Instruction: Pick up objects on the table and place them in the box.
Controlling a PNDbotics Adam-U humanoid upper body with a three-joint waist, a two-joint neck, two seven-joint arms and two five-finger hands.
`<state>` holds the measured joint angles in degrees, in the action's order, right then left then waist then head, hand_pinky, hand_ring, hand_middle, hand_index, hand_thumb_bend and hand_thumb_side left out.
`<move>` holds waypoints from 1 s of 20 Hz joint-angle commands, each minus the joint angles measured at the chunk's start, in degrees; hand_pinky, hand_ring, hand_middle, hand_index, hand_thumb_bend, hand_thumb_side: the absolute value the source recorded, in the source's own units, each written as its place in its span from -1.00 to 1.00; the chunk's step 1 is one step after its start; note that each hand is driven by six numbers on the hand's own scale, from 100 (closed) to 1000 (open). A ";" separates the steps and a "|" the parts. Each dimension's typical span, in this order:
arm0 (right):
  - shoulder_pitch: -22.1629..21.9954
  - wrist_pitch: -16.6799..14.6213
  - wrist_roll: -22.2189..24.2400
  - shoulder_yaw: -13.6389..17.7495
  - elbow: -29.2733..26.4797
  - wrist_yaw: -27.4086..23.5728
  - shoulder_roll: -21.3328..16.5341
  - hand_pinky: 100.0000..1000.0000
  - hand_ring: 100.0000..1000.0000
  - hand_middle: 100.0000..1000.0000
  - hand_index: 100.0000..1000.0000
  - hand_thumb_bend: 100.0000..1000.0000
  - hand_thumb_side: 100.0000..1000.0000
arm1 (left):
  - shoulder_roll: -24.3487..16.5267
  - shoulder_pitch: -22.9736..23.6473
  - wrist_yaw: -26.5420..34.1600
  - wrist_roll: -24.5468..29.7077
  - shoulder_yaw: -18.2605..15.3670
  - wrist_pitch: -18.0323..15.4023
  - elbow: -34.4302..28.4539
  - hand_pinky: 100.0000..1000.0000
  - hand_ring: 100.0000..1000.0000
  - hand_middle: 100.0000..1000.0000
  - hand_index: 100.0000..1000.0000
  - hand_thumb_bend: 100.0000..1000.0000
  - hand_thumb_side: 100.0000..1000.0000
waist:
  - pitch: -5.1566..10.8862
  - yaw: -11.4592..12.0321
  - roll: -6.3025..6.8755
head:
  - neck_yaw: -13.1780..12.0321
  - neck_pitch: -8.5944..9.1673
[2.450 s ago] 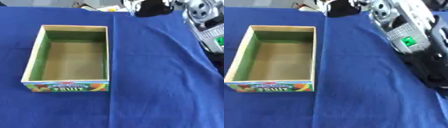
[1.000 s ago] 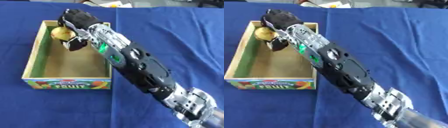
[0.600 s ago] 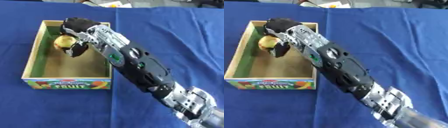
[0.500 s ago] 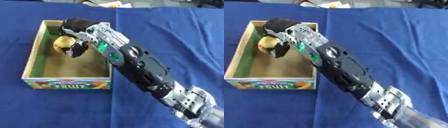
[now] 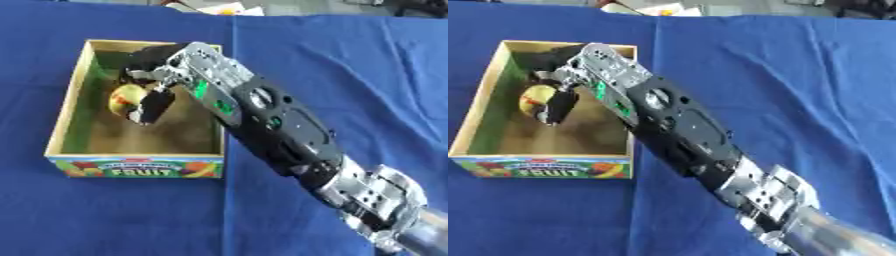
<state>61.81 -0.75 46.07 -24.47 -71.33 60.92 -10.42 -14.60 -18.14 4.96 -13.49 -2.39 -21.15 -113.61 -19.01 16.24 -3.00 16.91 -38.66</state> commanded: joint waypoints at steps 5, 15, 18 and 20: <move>1.41 -1.92 1.16 1.36 -0.70 1.44 -0.44 0.61 0.53 0.27 0.81 -1.00 0.36 | -0.72 -0.50 0.27 -0.07 -0.16 0.26 -0.98 0.10 0.57 0.62 0.68 -1.00 1.00 | 1.38 0.01 0.39 | 0.43 0.40; 2.25 -0.43 -1.25 3.99 -6.43 -1.65 -2.92 0.61 0.52 0.27 0.90 -1.00 0.54 | -0.71 -0.19 0.12 -0.26 -0.29 0.40 -0.98 0.09 0.57 0.62 0.68 -1.00 1.00 | 1.58 -0.41 0.63 | 0.22 0.39; 2.63 0.21 -2.69 5.52 -12.37 -3.08 -5.69 0.60 0.49 0.25 0.89 -1.00 0.55 | -0.72 -0.11 0.18 -0.53 -0.35 0.43 -0.98 0.09 0.57 0.62 0.68 -1.00 1.00 | 1.64 -0.71 0.70 | -0.21 0.28; 2.71 1.43 -4.05 7.30 -17.46 -5.32 -7.86 0.53 0.42 0.17 0.84 -1.00 0.50 | -0.76 -0.05 0.12 -0.68 -0.46 0.39 -0.98 0.09 0.57 0.62 0.68 -1.00 1.00 | 1.64 -0.97 0.78 | -0.59 0.27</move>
<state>63.05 0.19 42.93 -18.64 -85.02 57.01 -16.13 -14.60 -17.95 4.96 -13.92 -2.40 -20.76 -113.61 -18.66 15.21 -2.69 16.62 -38.64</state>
